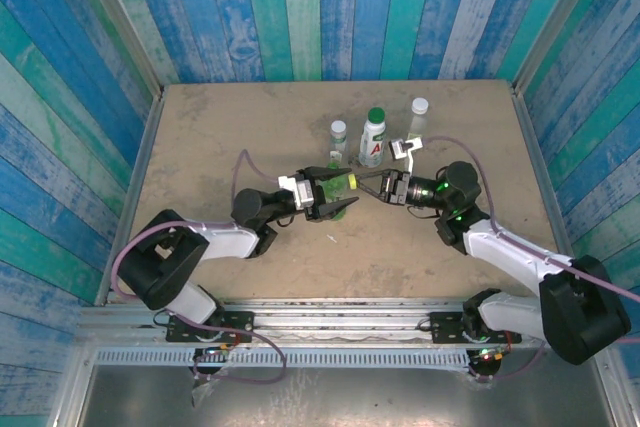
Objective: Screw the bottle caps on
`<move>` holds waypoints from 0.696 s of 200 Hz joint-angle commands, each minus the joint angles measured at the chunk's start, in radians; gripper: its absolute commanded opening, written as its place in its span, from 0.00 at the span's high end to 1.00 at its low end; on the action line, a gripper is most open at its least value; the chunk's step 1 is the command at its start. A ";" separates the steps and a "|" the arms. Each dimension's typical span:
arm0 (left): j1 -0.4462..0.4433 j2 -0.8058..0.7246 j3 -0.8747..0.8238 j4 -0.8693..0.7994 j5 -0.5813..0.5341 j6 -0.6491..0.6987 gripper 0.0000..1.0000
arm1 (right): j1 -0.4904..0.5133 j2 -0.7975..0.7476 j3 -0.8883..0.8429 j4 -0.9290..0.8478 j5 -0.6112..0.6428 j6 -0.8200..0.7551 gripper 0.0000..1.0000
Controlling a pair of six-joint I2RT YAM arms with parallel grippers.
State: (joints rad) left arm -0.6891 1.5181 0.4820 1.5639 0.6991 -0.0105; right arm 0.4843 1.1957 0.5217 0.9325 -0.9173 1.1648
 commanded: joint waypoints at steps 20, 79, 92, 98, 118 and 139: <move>-0.004 0.020 0.021 0.026 0.023 0.017 0.48 | 0.007 -0.004 0.001 0.055 -0.025 0.015 1.00; -0.004 0.011 0.027 -0.010 0.022 0.022 0.59 | 0.007 0.002 -0.002 0.048 -0.026 0.008 1.00; -0.004 0.007 0.030 -0.027 0.024 0.023 0.59 | 0.007 0.001 -0.004 0.032 -0.029 -0.006 1.00; -0.004 0.005 0.030 -0.031 0.026 0.024 0.60 | 0.007 0.001 -0.003 0.023 -0.030 -0.012 1.00; -0.004 0.001 0.032 -0.048 0.028 0.031 0.63 | 0.007 -0.005 -0.005 0.000 -0.030 -0.025 1.00; -0.004 -0.002 0.032 -0.057 0.029 0.036 0.65 | 0.007 -0.013 -0.004 -0.013 -0.029 -0.033 0.99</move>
State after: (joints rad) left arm -0.6884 1.5181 0.4946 1.5272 0.7094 0.0071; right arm 0.4843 1.1957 0.5217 0.9344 -0.9421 1.1584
